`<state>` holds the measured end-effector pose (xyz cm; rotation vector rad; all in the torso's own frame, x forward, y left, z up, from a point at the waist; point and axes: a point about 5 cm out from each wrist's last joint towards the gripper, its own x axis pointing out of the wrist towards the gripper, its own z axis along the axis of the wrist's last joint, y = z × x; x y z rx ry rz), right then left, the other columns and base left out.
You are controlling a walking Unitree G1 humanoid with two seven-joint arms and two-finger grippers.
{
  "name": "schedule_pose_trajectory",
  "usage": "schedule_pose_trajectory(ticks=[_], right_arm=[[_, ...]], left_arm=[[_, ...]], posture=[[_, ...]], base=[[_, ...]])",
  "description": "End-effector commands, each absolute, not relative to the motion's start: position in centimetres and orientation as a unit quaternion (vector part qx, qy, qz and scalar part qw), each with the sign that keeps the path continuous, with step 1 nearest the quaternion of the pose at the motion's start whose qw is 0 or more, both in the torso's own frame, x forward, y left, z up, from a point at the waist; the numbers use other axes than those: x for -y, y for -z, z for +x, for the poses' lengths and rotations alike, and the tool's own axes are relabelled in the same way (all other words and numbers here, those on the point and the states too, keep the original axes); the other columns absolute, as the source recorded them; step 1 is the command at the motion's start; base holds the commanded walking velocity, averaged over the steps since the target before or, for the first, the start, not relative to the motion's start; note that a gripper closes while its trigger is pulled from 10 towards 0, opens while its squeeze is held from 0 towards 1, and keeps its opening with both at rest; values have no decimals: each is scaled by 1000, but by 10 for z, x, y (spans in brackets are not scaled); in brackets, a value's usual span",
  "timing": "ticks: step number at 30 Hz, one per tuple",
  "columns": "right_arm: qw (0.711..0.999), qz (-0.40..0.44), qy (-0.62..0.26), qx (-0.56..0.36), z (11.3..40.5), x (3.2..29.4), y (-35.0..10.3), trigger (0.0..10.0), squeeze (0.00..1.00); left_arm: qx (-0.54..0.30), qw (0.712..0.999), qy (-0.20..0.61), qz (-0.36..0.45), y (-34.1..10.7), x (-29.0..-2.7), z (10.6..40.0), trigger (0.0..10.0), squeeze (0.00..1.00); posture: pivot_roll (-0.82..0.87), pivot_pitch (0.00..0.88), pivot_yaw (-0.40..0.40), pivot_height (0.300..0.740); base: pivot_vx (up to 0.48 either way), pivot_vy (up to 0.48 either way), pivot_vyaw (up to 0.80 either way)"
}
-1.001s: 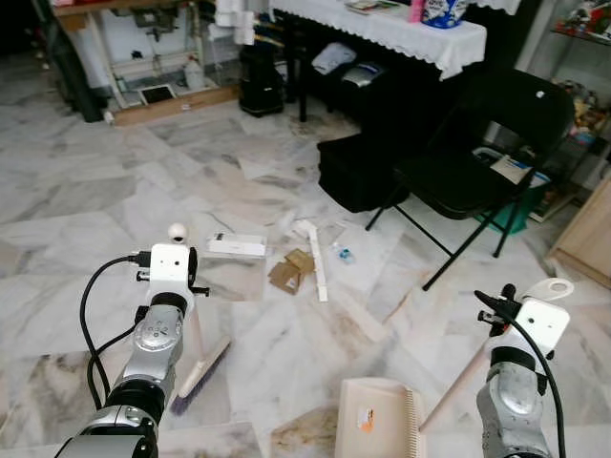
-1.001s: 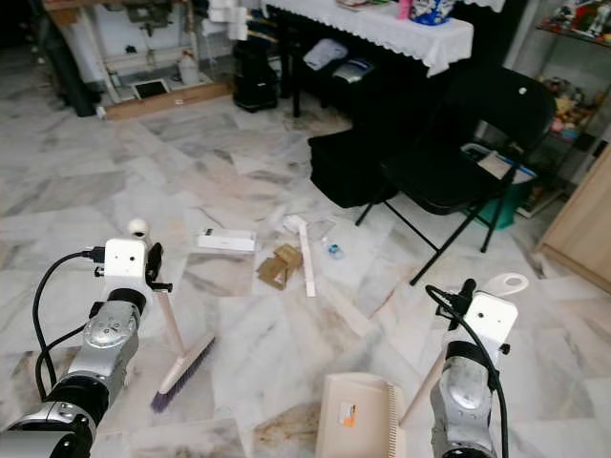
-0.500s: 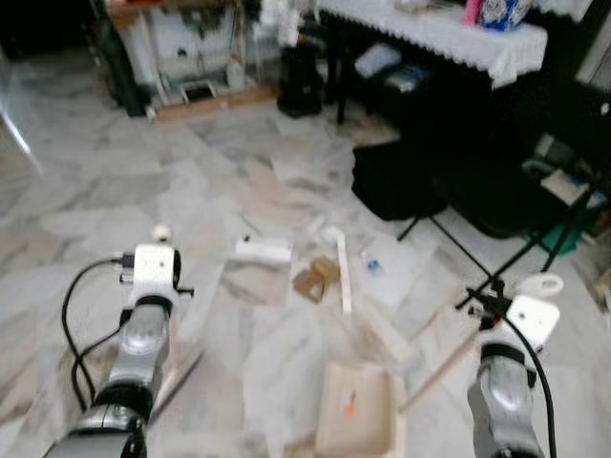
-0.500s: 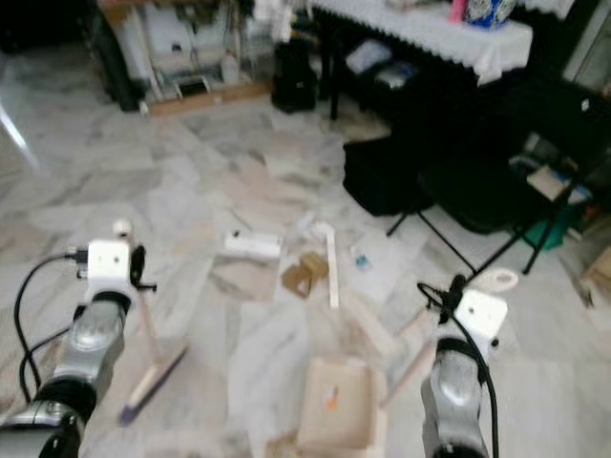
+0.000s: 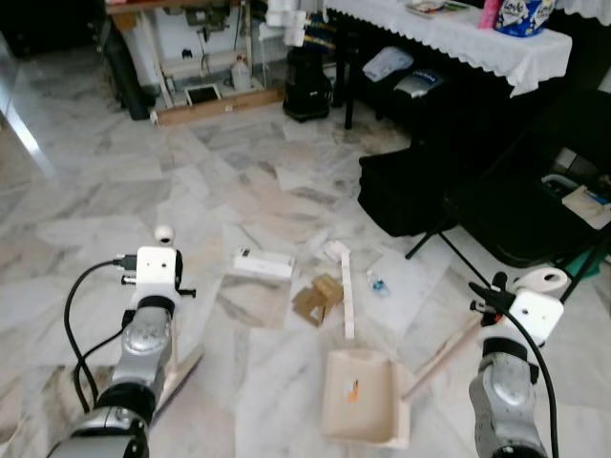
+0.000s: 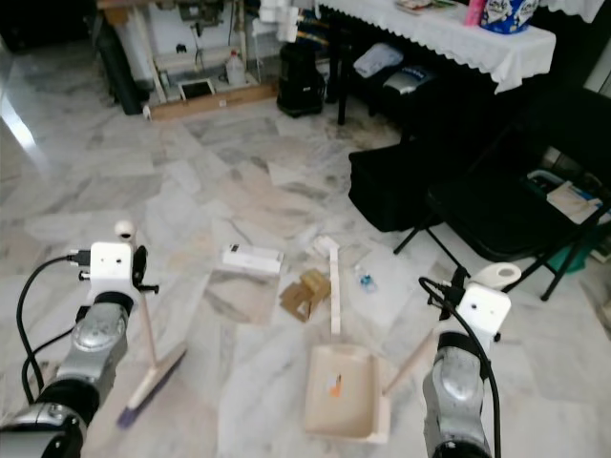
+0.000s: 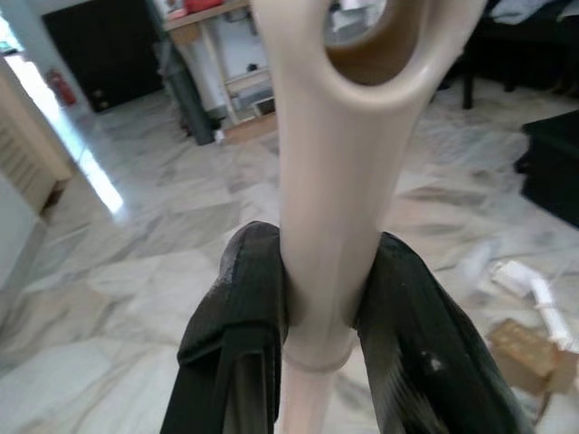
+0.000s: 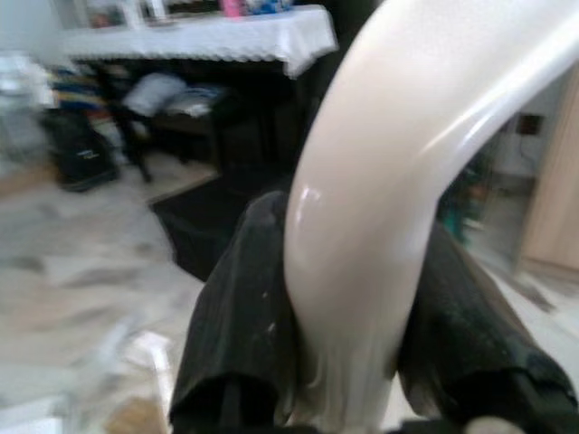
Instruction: Sweep floor
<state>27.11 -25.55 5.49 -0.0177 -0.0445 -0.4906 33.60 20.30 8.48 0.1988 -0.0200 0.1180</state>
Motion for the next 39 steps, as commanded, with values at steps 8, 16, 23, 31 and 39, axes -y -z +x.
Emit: schedule_pose_trajectory(ticks=[8, 16, 23, 31, 39], right_arm=[[972, -9, 228, 45, 280, 249, -66, 10000, 0], [973, -8, 227, 44, 280, 249, -66, 10000, 0], [973, -8, 227, 43, 280, 249, -65, 10000, 0], [973, -8, 226, 42, 280, 249, -65, 10000, 0], [973, -7, 225, 41, 279, 248, -65, 10000, 0]], left_arm=[[38, 992, -65, 100, -99, -209, 341, 10000, 0], [38, 992, -65, 100, -99, -208, 341, 10000, 0], [38, 992, -65, 100, -98, -208, 341, 10000, 0], [38, 992, -65, 100, -98, -208, 341, 10000, 0], [38, 992, -65, 101, -98, -208, 341, 10000, 0]], posture=[[-31, 0, 9, 740], [-30, 0, 6, 740], [-30, 0, 6, 740], [-29, 0, 4, 740], [-29, 0, 4, 740]], base=[[395, 0, 0], [394, 0, 0], [395, 0, 0], [393, 0, 0], [393, 0, 0]])
